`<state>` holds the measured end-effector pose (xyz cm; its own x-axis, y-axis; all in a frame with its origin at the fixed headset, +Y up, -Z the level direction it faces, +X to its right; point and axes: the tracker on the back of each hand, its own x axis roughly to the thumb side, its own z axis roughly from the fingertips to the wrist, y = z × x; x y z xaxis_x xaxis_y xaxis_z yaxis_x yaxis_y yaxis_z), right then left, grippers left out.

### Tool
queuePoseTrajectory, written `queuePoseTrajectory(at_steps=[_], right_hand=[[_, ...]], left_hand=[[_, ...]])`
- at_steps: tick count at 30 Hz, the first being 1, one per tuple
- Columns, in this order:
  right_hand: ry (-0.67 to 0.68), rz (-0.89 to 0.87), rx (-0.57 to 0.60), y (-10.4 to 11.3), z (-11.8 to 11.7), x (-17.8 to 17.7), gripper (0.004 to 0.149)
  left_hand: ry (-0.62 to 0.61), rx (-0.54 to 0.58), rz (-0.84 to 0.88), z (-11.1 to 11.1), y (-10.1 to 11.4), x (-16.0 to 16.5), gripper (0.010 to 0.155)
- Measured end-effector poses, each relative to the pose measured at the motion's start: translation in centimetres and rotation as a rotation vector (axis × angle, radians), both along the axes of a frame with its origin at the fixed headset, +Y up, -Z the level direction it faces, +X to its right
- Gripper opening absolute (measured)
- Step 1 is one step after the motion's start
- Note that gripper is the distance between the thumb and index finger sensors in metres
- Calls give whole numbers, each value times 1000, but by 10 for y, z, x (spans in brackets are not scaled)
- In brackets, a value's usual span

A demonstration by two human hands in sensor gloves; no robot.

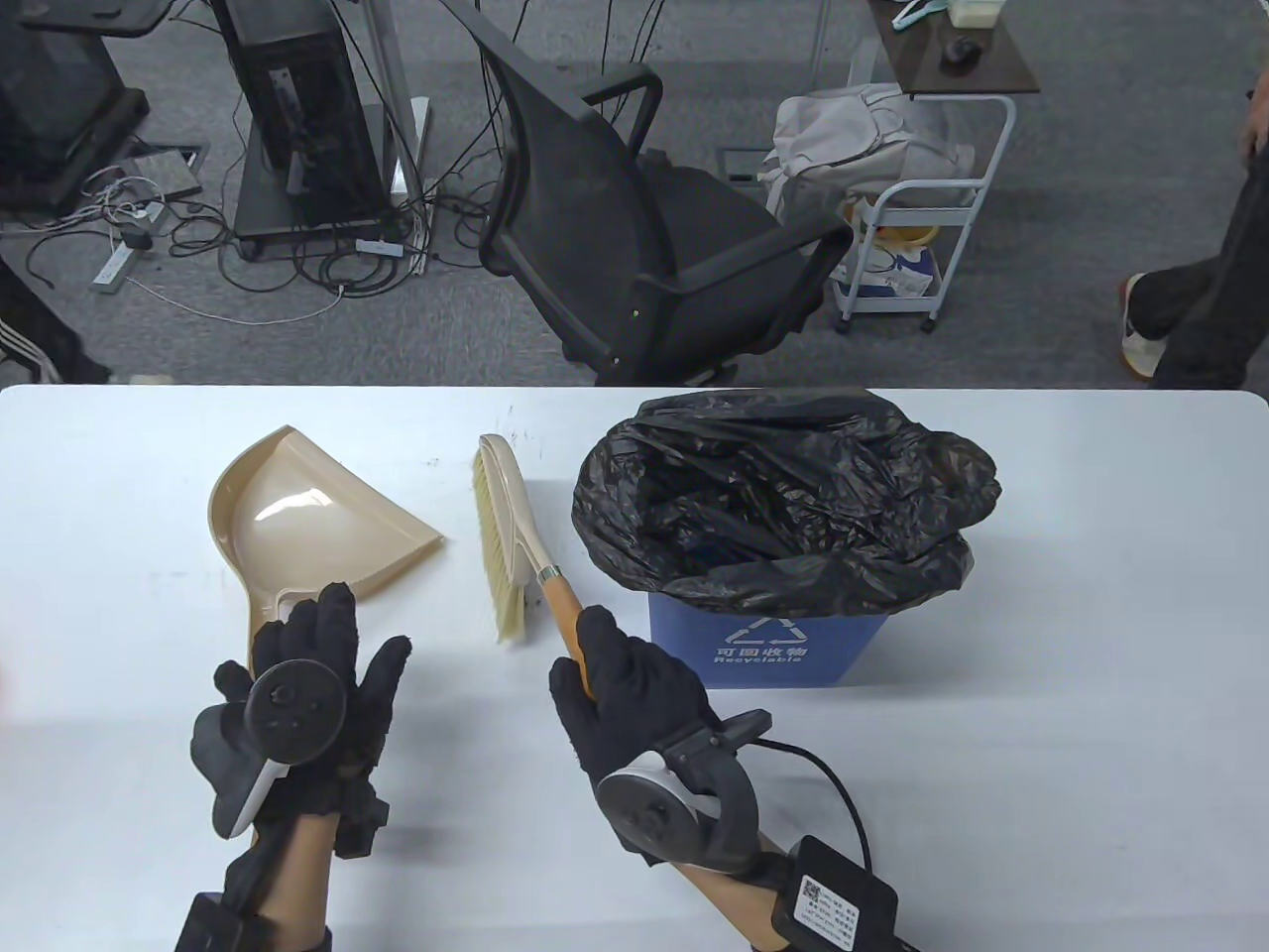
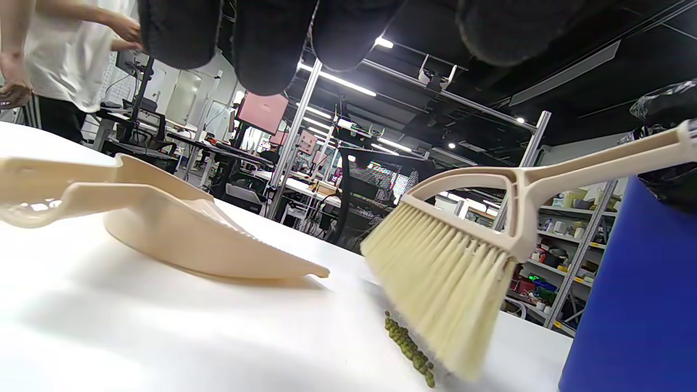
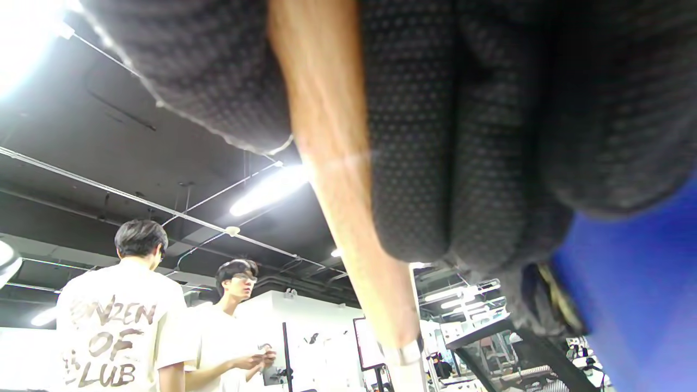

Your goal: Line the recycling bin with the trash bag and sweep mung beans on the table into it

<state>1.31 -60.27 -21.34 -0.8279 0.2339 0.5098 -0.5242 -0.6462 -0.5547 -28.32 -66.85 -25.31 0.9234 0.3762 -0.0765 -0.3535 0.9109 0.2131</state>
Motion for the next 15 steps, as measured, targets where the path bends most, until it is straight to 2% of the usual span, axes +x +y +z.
queuePoseTrajectory(at_steps=[4, 8, 15], right_hand=[[-35, 25, 8, 4, 0, 12, 56], [-63, 57, -5, -2, 0, 19, 56], [-55, 70, -9, -14, -6, 9, 56]], left_hand=[[6, 0, 3, 0, 0, 0, 84], [10, -5, -2, 0, 0, 1, 84], [13, -12, -15, -2, -2, 3, 84]])
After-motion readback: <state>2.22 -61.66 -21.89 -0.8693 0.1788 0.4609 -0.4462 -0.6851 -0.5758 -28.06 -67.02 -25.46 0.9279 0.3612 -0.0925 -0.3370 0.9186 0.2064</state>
